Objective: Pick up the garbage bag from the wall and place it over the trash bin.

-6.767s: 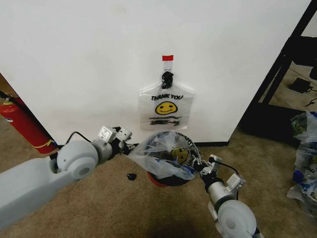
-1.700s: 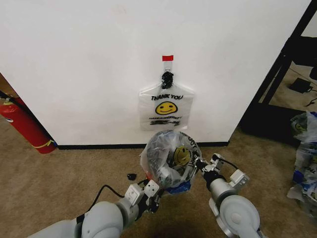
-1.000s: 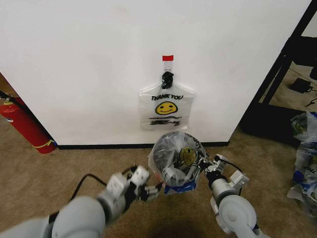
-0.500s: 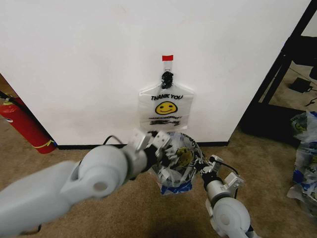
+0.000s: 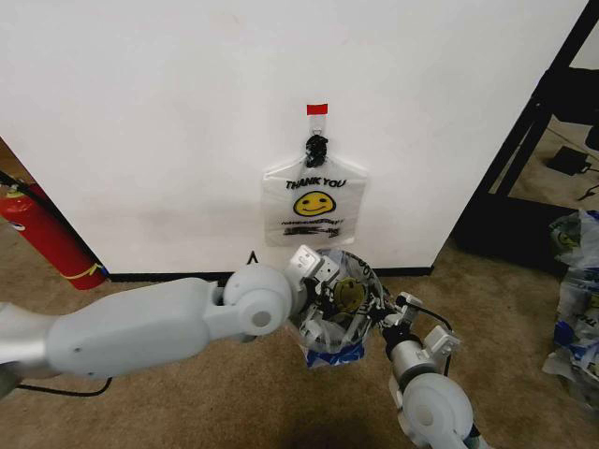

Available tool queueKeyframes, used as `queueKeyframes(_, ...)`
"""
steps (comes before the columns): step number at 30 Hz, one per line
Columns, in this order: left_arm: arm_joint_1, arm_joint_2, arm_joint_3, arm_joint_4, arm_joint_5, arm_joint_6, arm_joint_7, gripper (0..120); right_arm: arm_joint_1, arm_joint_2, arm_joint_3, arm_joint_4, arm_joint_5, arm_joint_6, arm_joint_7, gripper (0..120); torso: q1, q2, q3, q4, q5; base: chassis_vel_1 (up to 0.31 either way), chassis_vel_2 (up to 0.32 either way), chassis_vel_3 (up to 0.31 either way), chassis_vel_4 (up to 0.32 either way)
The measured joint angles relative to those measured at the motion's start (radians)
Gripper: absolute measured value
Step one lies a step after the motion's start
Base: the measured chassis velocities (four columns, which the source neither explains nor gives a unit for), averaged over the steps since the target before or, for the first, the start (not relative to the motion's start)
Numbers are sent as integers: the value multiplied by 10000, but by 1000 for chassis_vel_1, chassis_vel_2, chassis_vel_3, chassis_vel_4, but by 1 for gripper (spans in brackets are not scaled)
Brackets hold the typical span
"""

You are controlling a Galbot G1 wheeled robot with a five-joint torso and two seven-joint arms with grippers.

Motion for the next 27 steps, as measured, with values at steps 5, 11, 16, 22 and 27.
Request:
queueKeyframes(5, -51, -232, 481, 546, 132, -3, -66, 0, -16, -75, -13, 116, 2, 2, 0, 1, 0, 0, 0, 4, 0, 0, 0, 0, 0)
queueKeyframes(11, -245, -710, 1154, 1268, 206, -8, -147, 0, -86, -78, -164, 186, -401, 17, -97, 1, 0, 0, -1, 2, 0, 0, 0, 0, 0)
queueKeyframes(16, -442, -1184, 1739, 1907, 217, -10, -162, 0, -144, -80, -268, 374, -647, 20, -120, 1, 0, 0, 0, 1, 1, 0, 0, 0, 0)
queueKeyframes(22, -502, -1450, 2157, 2497, 353, -11, -144, 0, -292, -130, -281, 581, -820, 42, -187, 1, 0, 0, -1, 1, 0, 0, 0, 0, 0)
queueKeyframes(27, -471, -1691, 2307, 3033, 461, -12, -120, 0, -370, -139, -354, 647, -1012, 71, -254, 1, 0, 0, -1, 2, 1, 0, 0, 0, 0)
